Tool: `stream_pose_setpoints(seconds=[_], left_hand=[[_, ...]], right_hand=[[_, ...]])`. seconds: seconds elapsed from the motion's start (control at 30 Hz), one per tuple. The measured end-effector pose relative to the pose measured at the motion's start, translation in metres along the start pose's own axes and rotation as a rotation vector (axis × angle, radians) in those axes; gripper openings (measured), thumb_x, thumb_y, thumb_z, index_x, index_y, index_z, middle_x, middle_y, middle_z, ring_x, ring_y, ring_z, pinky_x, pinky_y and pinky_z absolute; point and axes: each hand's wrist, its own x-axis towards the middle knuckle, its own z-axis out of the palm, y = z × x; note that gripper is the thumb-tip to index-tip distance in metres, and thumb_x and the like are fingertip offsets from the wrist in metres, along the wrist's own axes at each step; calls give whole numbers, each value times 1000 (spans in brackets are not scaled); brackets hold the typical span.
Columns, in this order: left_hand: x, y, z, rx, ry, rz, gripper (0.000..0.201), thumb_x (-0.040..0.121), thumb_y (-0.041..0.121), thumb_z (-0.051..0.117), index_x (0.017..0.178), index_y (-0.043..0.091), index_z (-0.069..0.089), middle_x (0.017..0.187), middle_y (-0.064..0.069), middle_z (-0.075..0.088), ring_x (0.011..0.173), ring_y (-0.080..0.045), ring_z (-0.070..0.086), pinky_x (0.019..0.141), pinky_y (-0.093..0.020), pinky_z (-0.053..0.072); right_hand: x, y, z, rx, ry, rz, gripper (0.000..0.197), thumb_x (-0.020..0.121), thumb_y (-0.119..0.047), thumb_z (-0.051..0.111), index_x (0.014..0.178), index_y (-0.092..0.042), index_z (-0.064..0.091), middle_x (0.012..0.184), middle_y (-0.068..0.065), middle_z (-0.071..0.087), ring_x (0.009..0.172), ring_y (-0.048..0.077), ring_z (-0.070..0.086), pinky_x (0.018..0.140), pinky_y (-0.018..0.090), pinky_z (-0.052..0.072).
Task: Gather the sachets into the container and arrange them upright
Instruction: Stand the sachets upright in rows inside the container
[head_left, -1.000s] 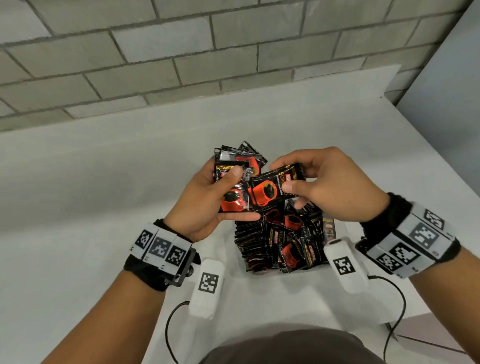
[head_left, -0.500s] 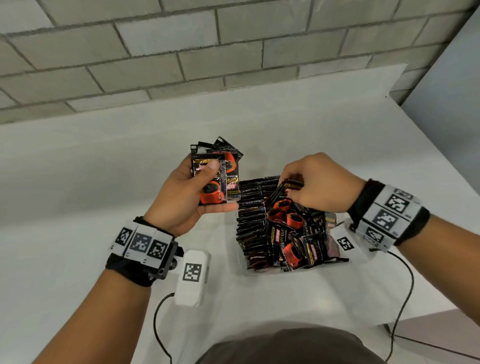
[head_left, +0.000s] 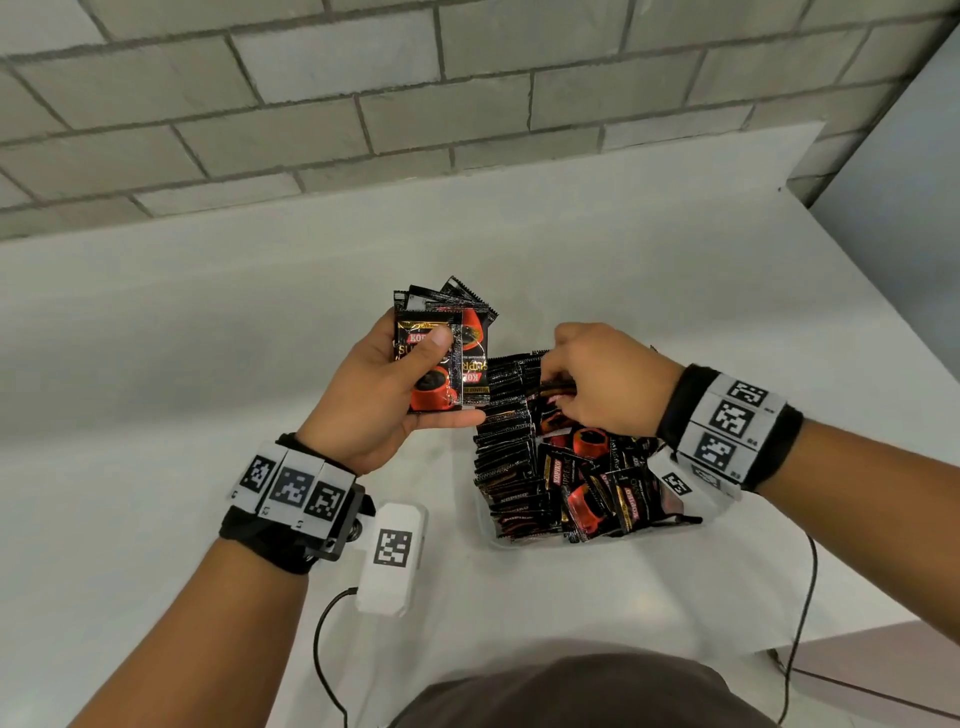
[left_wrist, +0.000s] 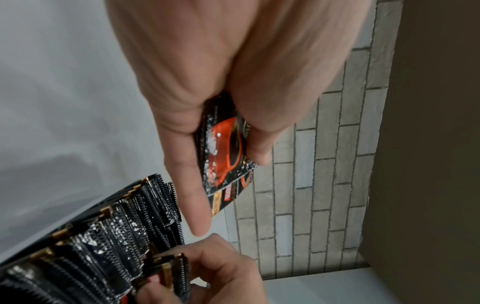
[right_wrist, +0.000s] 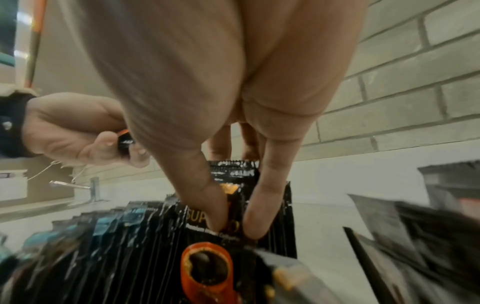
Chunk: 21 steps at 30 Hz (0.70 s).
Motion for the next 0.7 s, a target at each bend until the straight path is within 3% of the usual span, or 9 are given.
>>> stream_pose_setpoints(seconds=[0.1,0.23,0.33,0.43,0.6,0.7], left_hand=[[0,0,1,3,-3,-2,34,102,21,56,135,16,54,125,-11,72,103,-35,75,71,-50,63],[-1,-1,1,-2,5,-8,34,102,20,55,135,15,54,125,-12,72,102,-34,75,70,-49,63],[-1,-1,0,-4,8,-12,34,102,20,55,136,14,53,126,-12,71,103,-34,75,70,-50,63],[-1,-1,0,-4,7,-11,33,102,20,55,134,15,54,124,-11,72,102,-34,75,70,-49,63],[-2,-1,1,-8,4,-12,31,102,20,56,133,15,55,123,-11,73,102,-34,75,71,-51,64],[-3,0,2,-8,5,-13,31,102,21,56,132,15,55,123,-11,73,102,-35,75,72,-52,64]], right_hand=[[4,-5,4,-35,-36,-21,16,90,-19,69,106,-18,69,96,-5,46,89,16,50,73,25,35],[7,-6,-1,38,34,-4,21,84,-17,77,100,-17,63,94,-4,48,85,18,53,69,27,41],[6,-10,6,24,34,0,30,81,-16,79,93,-19,52,94,-4,45,78,17,50,57,22,32],[6,-8,10,25,13,11,33,81,-20,80,89,-20,48,92,-4,47,77,16,46,55,17,26],[9,-3,1,105,38,68,36,72,-29,89,83,-17,57,81,-4,57,72,17,53,55,23,36],[7,-3,3,112,16,83,44,65,-31,93,81,-17,55,80,-3,56,69,14,51,56,27,38]])
